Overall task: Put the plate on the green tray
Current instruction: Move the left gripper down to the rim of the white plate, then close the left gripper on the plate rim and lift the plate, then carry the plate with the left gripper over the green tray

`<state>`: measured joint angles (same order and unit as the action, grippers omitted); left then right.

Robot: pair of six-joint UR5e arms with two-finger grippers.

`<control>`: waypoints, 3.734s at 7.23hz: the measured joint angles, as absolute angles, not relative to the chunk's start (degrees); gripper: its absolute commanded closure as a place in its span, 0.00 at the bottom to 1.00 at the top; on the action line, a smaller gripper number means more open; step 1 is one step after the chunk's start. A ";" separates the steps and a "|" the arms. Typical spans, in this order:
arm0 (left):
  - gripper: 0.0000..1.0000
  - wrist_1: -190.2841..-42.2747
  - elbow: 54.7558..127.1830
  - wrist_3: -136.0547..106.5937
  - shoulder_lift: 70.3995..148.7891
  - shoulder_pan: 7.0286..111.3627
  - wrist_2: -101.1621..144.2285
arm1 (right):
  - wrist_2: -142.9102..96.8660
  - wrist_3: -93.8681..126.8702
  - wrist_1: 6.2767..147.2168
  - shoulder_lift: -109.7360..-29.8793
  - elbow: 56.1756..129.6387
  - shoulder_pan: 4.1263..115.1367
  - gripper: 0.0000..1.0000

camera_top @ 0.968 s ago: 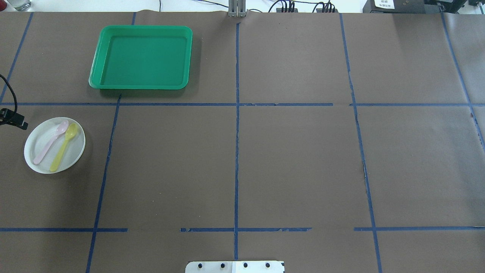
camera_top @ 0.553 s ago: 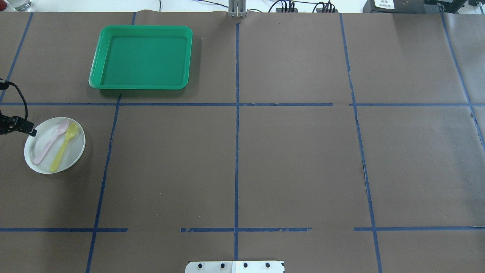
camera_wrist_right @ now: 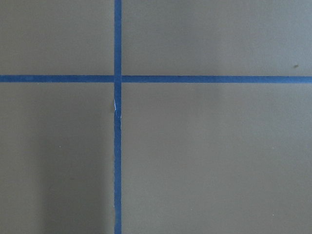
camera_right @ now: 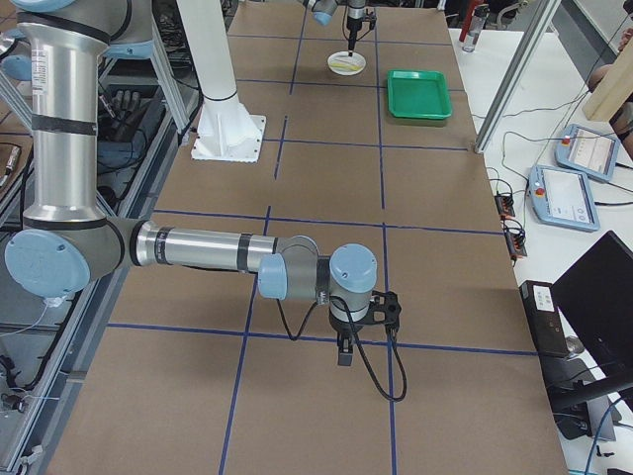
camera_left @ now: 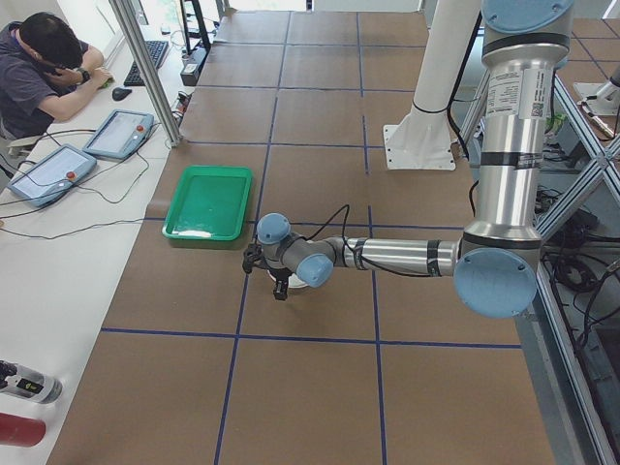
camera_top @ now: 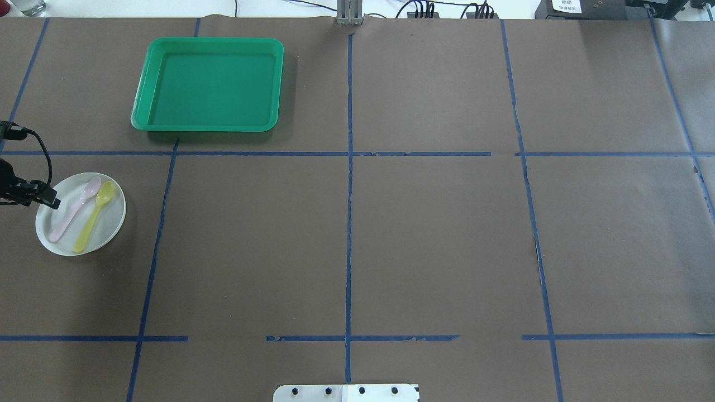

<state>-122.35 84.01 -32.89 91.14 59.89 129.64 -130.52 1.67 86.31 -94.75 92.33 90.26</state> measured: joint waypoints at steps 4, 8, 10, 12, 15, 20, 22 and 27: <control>0.50 -122.34 84.01 -32.61 91.14 59.62 129.64 | -130.52 1.70 86.31 -94.75 92.29 90.27 0.00; 0.61 -122.32 83.56 -32.61 91.14 59.21 129.80 | -130.52 1.69 86.27 -94.75 92.36 90.26 0.00; 1.00 -122.36 83.51 -32.59 91.13 59.16 130.04 | -130.52 1.69 86.30 -94.75 92.35 90.26 0.00; 1.00 -122.44 83.84 -32.50 90.94 59.21 130.19 | -130.52 1.67 86.31 -94.75 92.35 90.26 0.00; 1.00 -121.76 84.35 -28.55 90.55 60.24 138.09 | -130.52 1.67 86.31 -94.75 92.33 90.26 0.00; 1.00 -120.50 85.35 -26.48 90.52 69.45 156.15 | -130.52 1.67 86.29 -94.75 92.37 90.26 0.00; 1.00 -119.48 84.27 -33.63 95.55 71.03 155.05 | -130.52 1.67 86.27 -94.75 92.37 90.26 0.00; 1.00 -120.40 71.98 -60.62 113.50 65.78 146.08 | -130.52 1.67 86.31 -94.74 92.37 90.26 0.00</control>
<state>-120.40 71.98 -60.62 113.50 65.78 146.08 -130.52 1.67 86.31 -94.74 92.37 90.26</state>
